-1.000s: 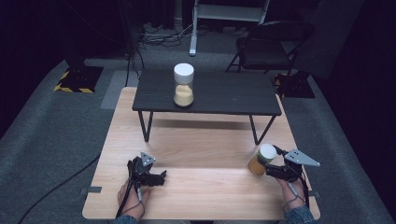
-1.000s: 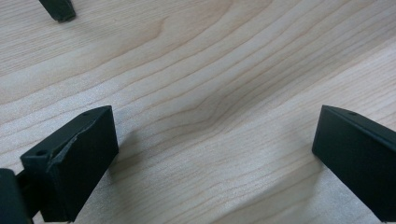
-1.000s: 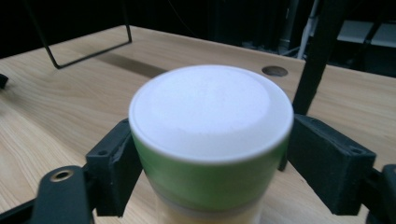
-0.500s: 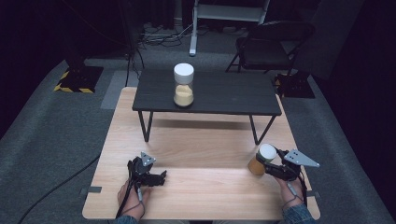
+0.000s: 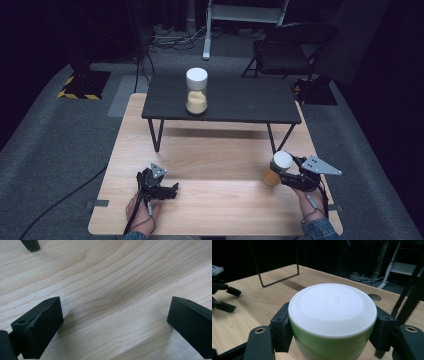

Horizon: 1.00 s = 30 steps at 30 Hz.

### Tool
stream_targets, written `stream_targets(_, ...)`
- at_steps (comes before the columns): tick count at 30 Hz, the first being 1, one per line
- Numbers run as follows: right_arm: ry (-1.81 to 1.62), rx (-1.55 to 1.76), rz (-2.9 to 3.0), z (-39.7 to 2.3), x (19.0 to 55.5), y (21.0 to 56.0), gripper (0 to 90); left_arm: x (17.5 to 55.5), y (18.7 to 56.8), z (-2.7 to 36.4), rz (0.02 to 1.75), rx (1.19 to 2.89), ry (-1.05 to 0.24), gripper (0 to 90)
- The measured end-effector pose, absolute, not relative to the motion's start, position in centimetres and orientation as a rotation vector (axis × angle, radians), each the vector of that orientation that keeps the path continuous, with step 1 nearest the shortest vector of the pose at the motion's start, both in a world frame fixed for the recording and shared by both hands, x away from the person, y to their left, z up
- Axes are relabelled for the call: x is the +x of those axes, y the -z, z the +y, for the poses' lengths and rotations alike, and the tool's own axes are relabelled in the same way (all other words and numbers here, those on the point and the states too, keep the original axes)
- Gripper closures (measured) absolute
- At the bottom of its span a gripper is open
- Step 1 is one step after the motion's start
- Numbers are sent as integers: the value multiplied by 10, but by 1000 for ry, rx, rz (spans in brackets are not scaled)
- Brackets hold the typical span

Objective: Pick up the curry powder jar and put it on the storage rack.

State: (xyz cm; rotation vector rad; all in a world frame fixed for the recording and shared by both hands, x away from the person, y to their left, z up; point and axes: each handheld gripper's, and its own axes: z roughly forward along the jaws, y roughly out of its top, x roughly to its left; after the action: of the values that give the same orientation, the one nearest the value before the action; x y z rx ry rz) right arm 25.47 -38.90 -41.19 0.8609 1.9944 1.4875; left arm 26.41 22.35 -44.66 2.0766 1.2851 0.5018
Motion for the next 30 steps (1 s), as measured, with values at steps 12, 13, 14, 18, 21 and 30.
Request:
stream_targets(12, -1525, 801, 2020, -373, 264, 352, 329, 264, 447, 224, 1285, 2076, -502, 2)
stream_targets(13, -1527, 793, 2019, -372, 265, 347, 329, 264, 447, 224, 1285, 2076, -502, 2)
stream_targets(14, -1532, 786, 2019, -370, 266, 343, 329, 264, 447, 224, 1285, 2076, -502, 2)
stream_targets(18, -1554, 750, 2020, -365, 272, 326, 329, 264, 447, 223, 1287, 2076, -501, 2)
stream_targets(21, -1553, 729, 2018, -358, 276, 313, 329, 264, 447, 224, 1286, 2076, -501, 2)
stream_targets(30, -1554, 721, 2006, -342, 296, 276, 329, 264, 447, 224, 1286, 2076, -502, 2)
